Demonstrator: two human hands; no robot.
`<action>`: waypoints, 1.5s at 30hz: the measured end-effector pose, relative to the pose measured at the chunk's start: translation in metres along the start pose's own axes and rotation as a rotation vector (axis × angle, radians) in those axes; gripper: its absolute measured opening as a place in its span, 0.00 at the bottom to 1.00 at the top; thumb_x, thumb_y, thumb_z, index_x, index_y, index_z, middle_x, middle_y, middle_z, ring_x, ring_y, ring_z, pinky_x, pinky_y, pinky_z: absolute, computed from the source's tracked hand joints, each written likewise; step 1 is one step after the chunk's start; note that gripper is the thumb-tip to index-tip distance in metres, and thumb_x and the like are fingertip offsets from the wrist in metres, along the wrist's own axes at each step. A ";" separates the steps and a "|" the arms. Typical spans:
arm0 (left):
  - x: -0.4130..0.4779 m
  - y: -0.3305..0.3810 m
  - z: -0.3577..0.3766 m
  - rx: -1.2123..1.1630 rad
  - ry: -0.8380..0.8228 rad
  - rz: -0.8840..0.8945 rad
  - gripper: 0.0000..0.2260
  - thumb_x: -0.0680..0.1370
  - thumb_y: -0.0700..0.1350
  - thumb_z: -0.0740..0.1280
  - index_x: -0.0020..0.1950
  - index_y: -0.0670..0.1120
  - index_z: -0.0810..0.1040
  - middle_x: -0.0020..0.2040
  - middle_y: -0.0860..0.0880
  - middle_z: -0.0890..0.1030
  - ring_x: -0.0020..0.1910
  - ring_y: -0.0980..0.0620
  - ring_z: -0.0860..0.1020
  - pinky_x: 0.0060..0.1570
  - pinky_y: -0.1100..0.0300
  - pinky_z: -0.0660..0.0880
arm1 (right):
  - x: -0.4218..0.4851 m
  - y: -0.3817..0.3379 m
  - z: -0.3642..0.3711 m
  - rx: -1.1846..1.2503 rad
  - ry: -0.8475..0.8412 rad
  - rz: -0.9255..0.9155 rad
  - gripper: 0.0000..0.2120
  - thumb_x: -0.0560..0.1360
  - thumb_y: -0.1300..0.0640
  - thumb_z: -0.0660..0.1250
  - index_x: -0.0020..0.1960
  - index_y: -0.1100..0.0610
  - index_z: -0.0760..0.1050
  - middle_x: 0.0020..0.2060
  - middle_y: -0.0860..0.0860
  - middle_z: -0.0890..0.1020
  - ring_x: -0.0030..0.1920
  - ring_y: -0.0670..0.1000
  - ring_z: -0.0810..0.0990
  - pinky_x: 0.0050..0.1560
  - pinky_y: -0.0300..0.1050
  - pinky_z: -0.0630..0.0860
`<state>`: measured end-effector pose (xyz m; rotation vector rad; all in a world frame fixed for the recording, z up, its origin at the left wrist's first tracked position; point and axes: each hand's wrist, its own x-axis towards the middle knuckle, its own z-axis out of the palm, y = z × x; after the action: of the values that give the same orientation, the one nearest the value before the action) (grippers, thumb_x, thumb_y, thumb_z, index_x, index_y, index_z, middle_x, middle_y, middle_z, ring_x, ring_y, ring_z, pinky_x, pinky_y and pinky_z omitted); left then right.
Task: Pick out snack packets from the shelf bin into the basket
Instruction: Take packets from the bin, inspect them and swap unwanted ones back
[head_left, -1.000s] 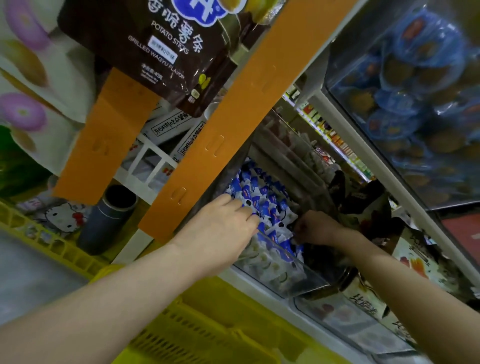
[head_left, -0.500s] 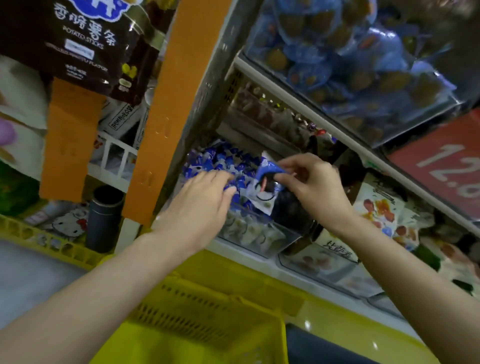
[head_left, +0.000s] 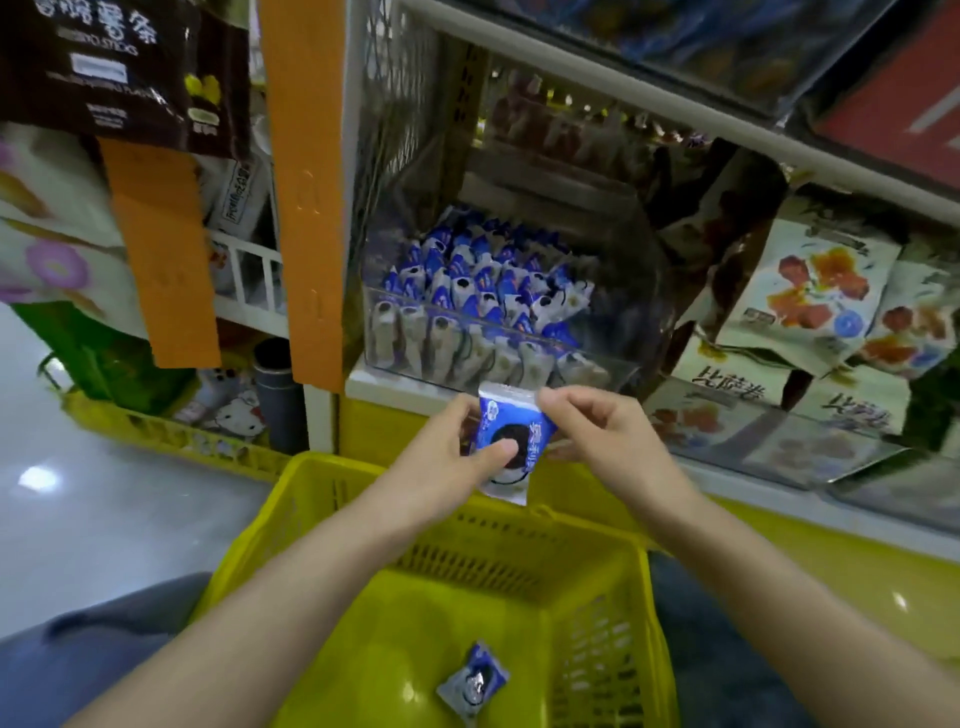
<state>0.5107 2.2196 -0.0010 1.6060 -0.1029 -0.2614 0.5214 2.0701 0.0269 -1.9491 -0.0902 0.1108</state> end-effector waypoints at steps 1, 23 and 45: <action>-0.002 -0.004 0.002 -0.005 -0.013 -0.021 0.15 0.76 0.35 0.65 0.62 0.41 0.70 0.57 0.42 0.79 0.56 0.47 0.77 0.59 0.52 0.73 | 0.000 0.007 0.001 0.006 0.006 0.015 0.11 0.77 0.58 0.62 0.38 0.55 0.78 0.32 0.51 0.79 0.33 0.42 0.77 0.32 0.34 0.76; 0.006 -0.025 0.015 -0.230 0.066 -0.303 0.06 0.75 0.49 0.66 0.46 0.47 0.74 0.36 0.52 0.83 0.34 0.57 0.80 0.34 0.61 0.74 | -0.008 0.042 0.018 0.013 0.209 -0.050 0.07 0.74 0.60 0.66 0.39 0.51 0.74 0.35 0.48 0.81 0.38 0.46 0.79 0.41 0.42 0.78; 0.004 -0.036 0.013 0.296 0.129 0.122 0.13 0.79 0.43 0.61 0.35 0.49 0.73 0.30 0.52 0.73 0.32 0.55 0.71 0.36 0.55 0.68 | -0.017 0.045 0.019 -0.068 0.071 -0.049 0.05 0.75 0.55 0.66 0.40 0.48 0.75 0.37 0.50 0.81 0.40 0.51 0.79 0.44 0.50 0.77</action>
<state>0.5081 2.2081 -0.0378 1.8983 -0.1446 -0.0477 0.5026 2.0692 -0.0213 -2.0150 -0.0962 0.0060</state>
